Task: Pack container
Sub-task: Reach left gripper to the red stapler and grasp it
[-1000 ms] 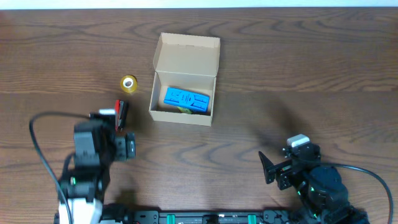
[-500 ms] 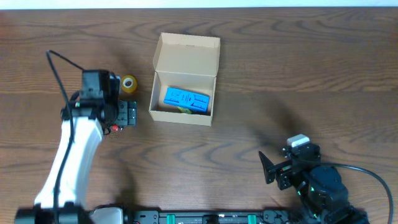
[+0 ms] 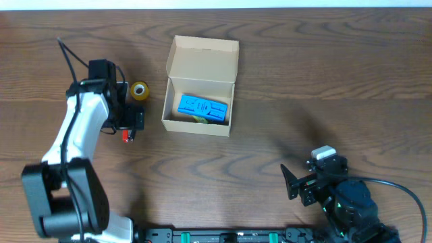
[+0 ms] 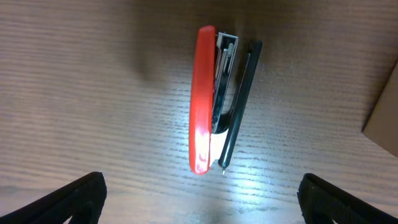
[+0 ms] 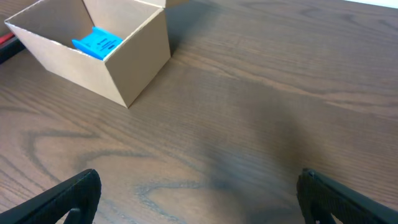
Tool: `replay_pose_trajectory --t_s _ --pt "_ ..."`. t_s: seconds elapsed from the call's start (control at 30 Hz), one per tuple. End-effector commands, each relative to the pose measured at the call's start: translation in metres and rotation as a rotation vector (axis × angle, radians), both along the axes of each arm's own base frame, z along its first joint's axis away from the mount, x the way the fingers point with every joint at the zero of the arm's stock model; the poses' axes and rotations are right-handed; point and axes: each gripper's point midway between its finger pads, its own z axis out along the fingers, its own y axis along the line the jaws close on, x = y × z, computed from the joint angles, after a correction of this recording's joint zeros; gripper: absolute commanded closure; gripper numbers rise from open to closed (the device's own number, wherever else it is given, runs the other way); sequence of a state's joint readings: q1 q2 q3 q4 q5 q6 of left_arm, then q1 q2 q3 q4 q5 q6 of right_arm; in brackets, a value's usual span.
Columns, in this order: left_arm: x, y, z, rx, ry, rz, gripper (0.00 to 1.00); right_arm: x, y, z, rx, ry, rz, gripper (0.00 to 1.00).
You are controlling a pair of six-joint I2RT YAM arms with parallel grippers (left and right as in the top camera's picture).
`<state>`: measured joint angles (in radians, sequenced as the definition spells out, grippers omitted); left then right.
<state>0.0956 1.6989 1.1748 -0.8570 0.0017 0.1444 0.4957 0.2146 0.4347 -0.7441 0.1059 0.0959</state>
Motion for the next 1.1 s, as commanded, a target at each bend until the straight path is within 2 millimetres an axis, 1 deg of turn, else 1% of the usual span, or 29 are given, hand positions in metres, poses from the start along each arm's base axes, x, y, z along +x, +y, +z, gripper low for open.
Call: replay_pose_trajectory --t_s 0.0,0.17,0.3,0.47,0.53,0.6,0.63,0.67,0.77,0.87,0.93,0.97,1.07 --pt "0.011 -0.001 -0.006 -0.015 0.022 -0.041 0.01 0.0 -0.002 -0.002 0.006 0.003 -0.017 0.01" --pt "0.021 0.0 -0.022 -0.02 0.057 -0.041 0.01 0.0 -0.002 -0.002 0.006 0.004 -0.017 0.01" --pt "0.02 -0.002 -0.039 -0.035 0.1 -0.041 0.01 0.0 -0.002 -0.002 0.006 0.004 -0.017 0.01" --pt "0.017 -0.005 -0.055 -0.056 0.141 -0.041 0.0 0.0 -0.002 -0.002 0.006 0.003 -0.017 0.01" --pt "0.017 -0.005 -0.061 -0.058 0.151 -0.04 0.11 0.0 -0.002 -0.002 0.006 0.004 -0.017 0.01" --pt "0.017 -0.005 -0.064 -0.059 0.157 -0.04 0.14 0.0 -0.002 -0.002 0.006 0.004 -0.017 0.01" --pt "0.017 -0.005 -0.066 -0.06 0.16 -0.04 0.18 0.0 -0.002 -0.002 0.006 0.003 -0.017 0.01" --pt "0.017 -0.005 -0.067 -0.061 0.16 -0.04 0.25 0.0 -0.002 -0.002 0.006 0.004 -0.017 0.01" --pt "0.019 -0.005 -0.067 -0.063 0.153 -0.04 0.4 0.0 -0.002 -0.002 0.006 0.003 -0.017 0.01" --pt "0.024 -0.006 -0.068 -0.066 0.128 -0.025 0.58 0.0 -0.002 -0.002 0.006 0.004 -0.017 0.01" --pt "0.03 -0.006 -0.067 -0.067 0.106 -0.001 0.67 0.0 -0.002 -0.002 0.006 0.004 -0.017 0.01" --pt "0.033 -0.005 -0.066 -0.067 0.092 0.015 0.73 0.0 -0.002 -0.002 0.006 0.004 -0.017 0.01" --pt "0.04 -0.005 -0.062 -0.066 0.056 0.035 0.82 0.0 -0.002 -0.002 0.006 0.004 -0.017 0.01"
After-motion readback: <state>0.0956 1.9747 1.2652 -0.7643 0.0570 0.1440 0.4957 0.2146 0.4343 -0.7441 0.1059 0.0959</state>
